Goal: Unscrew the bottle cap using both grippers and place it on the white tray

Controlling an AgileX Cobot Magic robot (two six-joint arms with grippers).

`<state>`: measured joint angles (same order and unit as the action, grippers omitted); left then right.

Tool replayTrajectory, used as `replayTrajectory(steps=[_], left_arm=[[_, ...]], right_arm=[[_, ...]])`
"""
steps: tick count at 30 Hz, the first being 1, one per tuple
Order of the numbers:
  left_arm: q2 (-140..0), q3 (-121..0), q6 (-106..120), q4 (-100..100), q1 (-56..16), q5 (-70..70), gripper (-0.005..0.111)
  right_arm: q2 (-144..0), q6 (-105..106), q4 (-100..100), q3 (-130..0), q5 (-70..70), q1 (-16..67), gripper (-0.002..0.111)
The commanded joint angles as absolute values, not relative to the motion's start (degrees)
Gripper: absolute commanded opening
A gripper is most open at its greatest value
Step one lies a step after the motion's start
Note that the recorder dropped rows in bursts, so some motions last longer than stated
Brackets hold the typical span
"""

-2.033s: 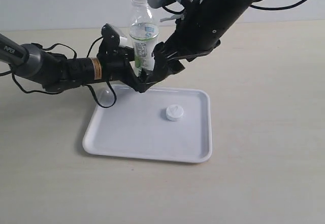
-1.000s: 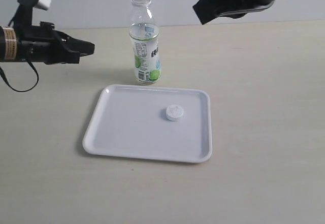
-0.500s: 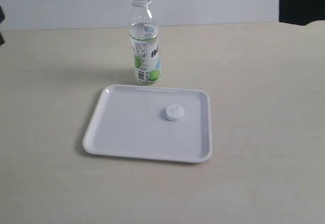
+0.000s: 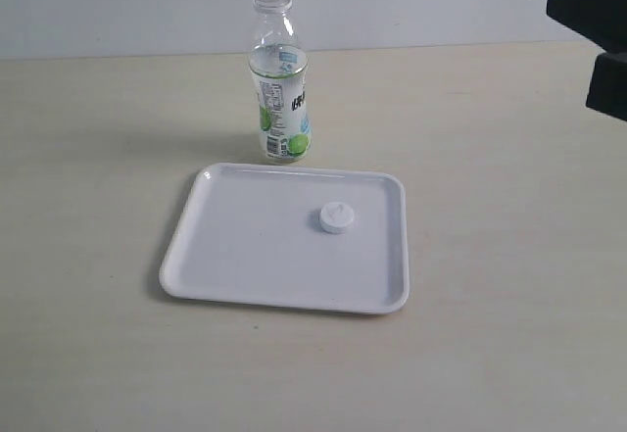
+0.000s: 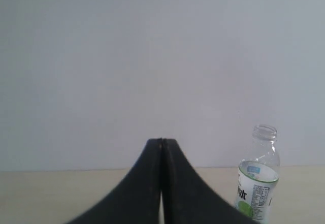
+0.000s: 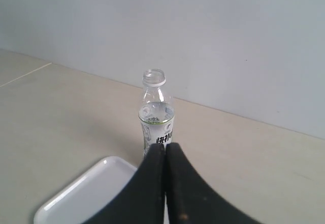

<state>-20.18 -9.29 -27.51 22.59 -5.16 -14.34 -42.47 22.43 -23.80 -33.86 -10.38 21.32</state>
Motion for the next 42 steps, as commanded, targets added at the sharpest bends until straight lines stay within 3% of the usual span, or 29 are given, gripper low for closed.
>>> replayTrajectory(steps=[1,18,24,36,42], left_arm=[[-13.19,-7.44,-29.01,21.91,-5.33,-10.65,0.000],[-8.12,-7.22,-25.23,24.22,-5.53,-7.27,0.000],[0.00,-7.22,-19.76,26.48,-5.26,-2.63,0.000],[-1.12,-6.50,-22.26,26.22,-5.12,8.08,0.000],[0.00,-3.58,-4.97,9.32,-5.12,8.19,0.000]], right_arm=[[-42.06,22.24,-23.97,-33.42,-10.03,21.28,0.000],[-42.06,22.24,-23.97,-33.42,-10.03,21.28,0.000],[-42.06,22.24,-23.97,-33.42,-10.03,21.28,0.000],[-42.06,22.34,-23.97,-33.42,-10.24,21.28,0.000],[-42.06,22.34,-23.97,-33.42,-10.24,21.28,0.000]])
